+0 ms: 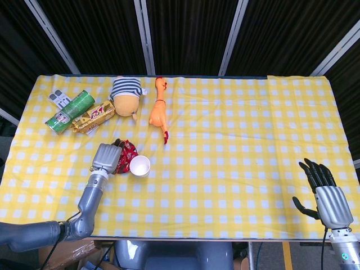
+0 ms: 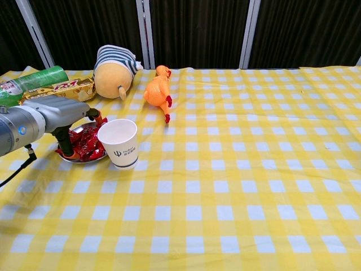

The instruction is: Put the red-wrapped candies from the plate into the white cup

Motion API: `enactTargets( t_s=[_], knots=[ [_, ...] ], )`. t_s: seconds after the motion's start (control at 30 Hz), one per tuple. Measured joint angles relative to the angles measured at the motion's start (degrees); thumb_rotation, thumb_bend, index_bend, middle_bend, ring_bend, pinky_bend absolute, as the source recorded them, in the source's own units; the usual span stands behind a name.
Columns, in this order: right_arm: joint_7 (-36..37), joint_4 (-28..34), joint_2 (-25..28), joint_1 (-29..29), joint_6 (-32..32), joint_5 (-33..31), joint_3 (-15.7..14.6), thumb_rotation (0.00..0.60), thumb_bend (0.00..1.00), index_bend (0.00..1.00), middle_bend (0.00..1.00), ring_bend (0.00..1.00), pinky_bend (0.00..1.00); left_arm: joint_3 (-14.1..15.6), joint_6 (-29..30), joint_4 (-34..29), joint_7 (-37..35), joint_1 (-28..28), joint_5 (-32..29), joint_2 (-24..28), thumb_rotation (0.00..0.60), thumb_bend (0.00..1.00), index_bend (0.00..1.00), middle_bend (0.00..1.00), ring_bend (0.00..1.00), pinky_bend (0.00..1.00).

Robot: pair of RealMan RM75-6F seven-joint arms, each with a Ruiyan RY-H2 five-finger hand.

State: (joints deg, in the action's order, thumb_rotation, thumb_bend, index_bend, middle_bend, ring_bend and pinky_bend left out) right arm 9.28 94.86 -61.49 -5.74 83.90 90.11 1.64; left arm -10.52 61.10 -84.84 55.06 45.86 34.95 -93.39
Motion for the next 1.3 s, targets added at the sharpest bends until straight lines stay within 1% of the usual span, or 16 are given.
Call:
enactTargets(
  t_s=[0.1,0.27,0.47,0.57,0.67,0.77,0.83,0.9,1.0,1.07,1.17,1.3],
  knots=[
    [0.1,0.1,0.1,0.0,0.0,0.0,0.0,0.6,0.39,0.0,0.0,0.0,0.0,0.3,-0.1,0.5,-0.2,0.4,-0.4,-0.4,0.6,0.25,0.16,0.14,0.79,0.87],
    [0.3,0.1,0.1,0.0,-0.1,0.1,-0.1,0.6,0.39,0.0,0.0,0.0,0.0,1.1,0.0,1.1,-0.1,1.0,-0.7,-1.0,0.6,0.26,0.21,0.21,0.8,0.88],
    [0.5,0.2,0.2,0.0,-0.2,0.2,-0.2,0.6,0.39,0.0,0.0,0.0,0.0,1.9,0.2,1.7,0.0,1.5,-0.9,-1.4,0.6,0.26,0.23,0.21,0.8,0.88],
    [0.6,0.3,0.2,-0.1,-0.2,0.2,-0.2,0.6,0.39,0.0,0.0,0.0,0.0,2.0,0.2,2.0,-0.2,1.7,-1.0,-1.6,0.6,0.26,0.24,0.23,0.8,0.88],
    [0.7,0.3,0.2,-0.1,-0.3,0.1,-0.2,0.6,0.39,0.0,0.0,0.0,0.0,2.2,0.3,2.5,-0.2,1.9,-1.1,-1.8,0.6,0.27,0.27,0.28,0.8,0.88],
    [0.7,0.4,0.2,-0.1,-0.3,0.1,-0.2,0.6,0.39,0.0,0.0,0.0,0.0,2.5,0.4,3.1,-0.2,2.0,-1.1,-2.2,0.6,0.3,0.33,0.36,0.81,0.88],
    [0.7,0.4,0.2,-0.1,-0.3,0.1,-0.2,0.6,0.39,0.0,0.0,0.0,0.0,2.7,0.5,3.4,-0.1,2.1,-1.0,-2.4,0.6,0.33,0.36,0.44,0.82,0.89],
    [0.8,0.4,0.2,-0.1,-0.3,0.1,-0.2,0.6,0.39,0.0,0.0,0.0,0.0,2.7,0.6,3.8,-0.2,2.2,-0.9,-2.5,0.6,0.39,0.4,0.5,0.82,0.89],
    [0.8,0.3,0.2,-0.1,-0.3,0.2,-0.2,0.6,0.39,0.0,0.0,0.0,0.0,2.7,0.9,4.3,-0.5,2.3,-0.7,-2.6,0.6,0.46,0.46,0.56,0.82,0.89],
    [0.8,0.3,0.2,-0.1,-0.2,0.3,-0.2,0.6,0.39,0.0,0.0,0.0,0.0,2.7,1.2,4.6,-0.6,2.3,-0.3,-2.7,0.6,0.48,0.48,0.59,0.83,0.9],
    [0.7,0.2,0.2,0.0,-0.1,0.4,-0.2,0.6,0.39,0.0,0.0,0.0,0.0,2.8,1.7,5.2,-0.9,2.3,0.5,-2.6,0.6,0.5,0.5,0.62,0.83,0.9],
    [0.7,0.3,0.2,0.0,0.0,0.4,-0.3,0.6,0.39,0.0,0.0,0.0,0.0,2.6,2.3,5.7,-1.5,2.0,1.0,-2.1,0.6,0.5,0.51,0.63,0.83,0.9]
  ],
)
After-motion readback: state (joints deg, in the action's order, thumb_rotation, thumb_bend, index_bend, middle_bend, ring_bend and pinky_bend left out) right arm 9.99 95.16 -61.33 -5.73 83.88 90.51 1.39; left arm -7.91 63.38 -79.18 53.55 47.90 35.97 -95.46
